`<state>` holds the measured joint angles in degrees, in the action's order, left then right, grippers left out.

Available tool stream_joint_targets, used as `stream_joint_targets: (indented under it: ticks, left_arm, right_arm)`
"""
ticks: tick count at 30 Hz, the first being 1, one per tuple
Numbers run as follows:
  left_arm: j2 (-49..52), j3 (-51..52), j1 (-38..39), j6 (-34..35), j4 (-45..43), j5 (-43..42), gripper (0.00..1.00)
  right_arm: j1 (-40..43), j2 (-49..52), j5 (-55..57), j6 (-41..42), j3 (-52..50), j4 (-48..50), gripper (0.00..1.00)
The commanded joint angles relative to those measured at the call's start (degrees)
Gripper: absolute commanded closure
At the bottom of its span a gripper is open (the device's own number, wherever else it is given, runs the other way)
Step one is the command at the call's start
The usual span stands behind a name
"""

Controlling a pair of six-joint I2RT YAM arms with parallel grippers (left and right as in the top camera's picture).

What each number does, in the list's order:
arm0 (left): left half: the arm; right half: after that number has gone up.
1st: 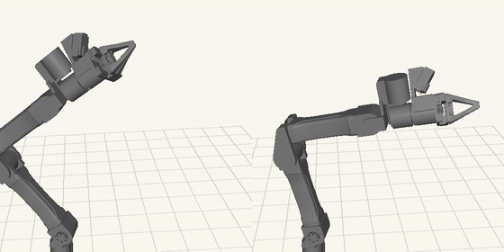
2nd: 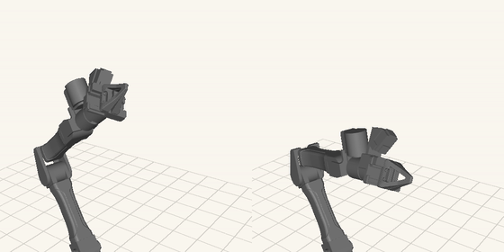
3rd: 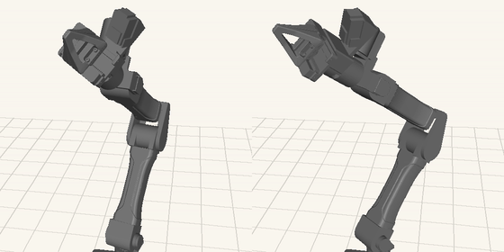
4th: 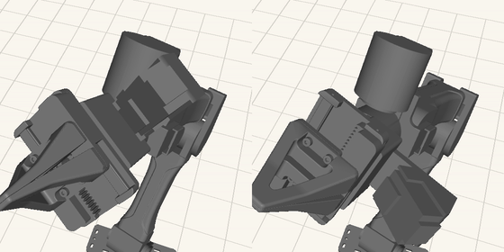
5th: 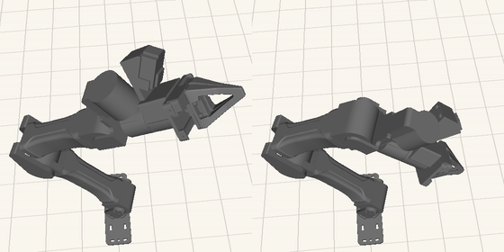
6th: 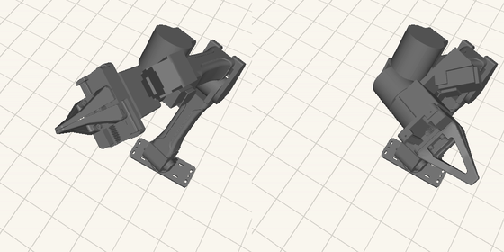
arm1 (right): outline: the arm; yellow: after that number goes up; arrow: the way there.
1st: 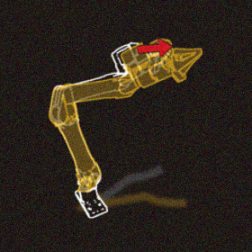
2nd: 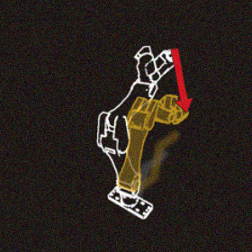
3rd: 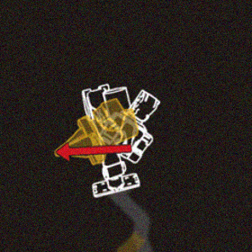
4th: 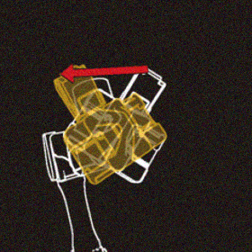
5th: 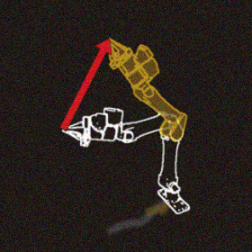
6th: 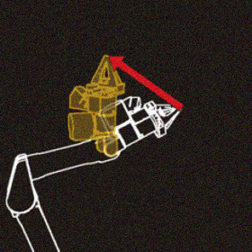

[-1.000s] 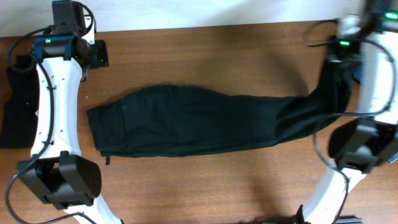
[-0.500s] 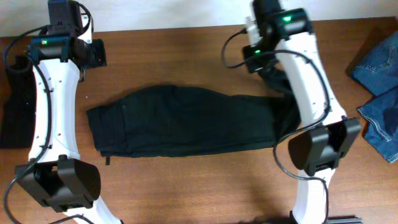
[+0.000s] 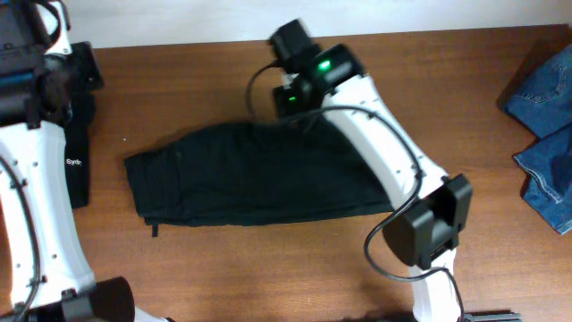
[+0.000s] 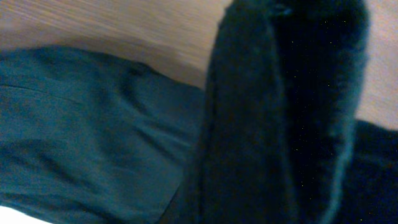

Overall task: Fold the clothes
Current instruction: 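Lay the leg ends onto the trousers with the right gripper and retract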

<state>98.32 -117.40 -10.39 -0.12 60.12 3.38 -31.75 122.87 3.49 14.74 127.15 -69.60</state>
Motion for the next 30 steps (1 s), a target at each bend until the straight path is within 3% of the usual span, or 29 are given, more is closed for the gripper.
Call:
stream_joint_targets:
  ticks: [1,9,21,25,26,27,28,29,30]
  left_arm:
    - [-1.0,-0.7,-0.2,0.5,-0.3,-1.0,0.99]
    - [-3.3,-0.7,-0.2,-0.6,-0.3,-0.6,0.99]
    - [-4.3,-0.7,-0.8,-2.3,-0.3,0.8,0.97]
    - [-4.3,-0.7,-0.8,-2.8,-0.4,1.0,0.95]
    - [-4.3,-0.7,-0.8,-2.8,-0.5,1.0,0.94]
    - [-4.3,-0.7,-0.8,-2.8,-0.7,1.0,0.94]
    - [-4.3,-0.7,-0.8,-2.8,-0.8,0.9,0.94]
    - [-4.3,-0.7,-0.8,-2.8,-0.9,0.9,0.94]
    - [-4.3,-0.7,-0.8,-2.8,-0.9,1.0,0.93]
  right_arm:
    - [-4.0,0.6,0.5,2.3,-0.3,3.3,0.96]
    - [-9.3,6.2,-0.6,2.3,-0.3,9.9,0.96]
    - [-11.4,7.8,-17.9,2.0,-0.2,17.7,0.96]
    - [-12.2,7.9,-26.0,-4.7,-0.2,20.5,0.95]
    - [-12.3,7.9,-27.4,-5.9,-0.2,21.2,0.87]
    - [-12.5,7.9,-28.3,-6.0,-0.2,21.9,0.69]
    - [-12.5,7.9,-29.0,-5.9,-0.2,22.4,0.32]
    - [-12.5,7.9,-30.1,-6.0,-0.2,22.9,0.25]
    - [-12.5,7.9,-31.5,-6.1,-0.2,23.9,0.11]
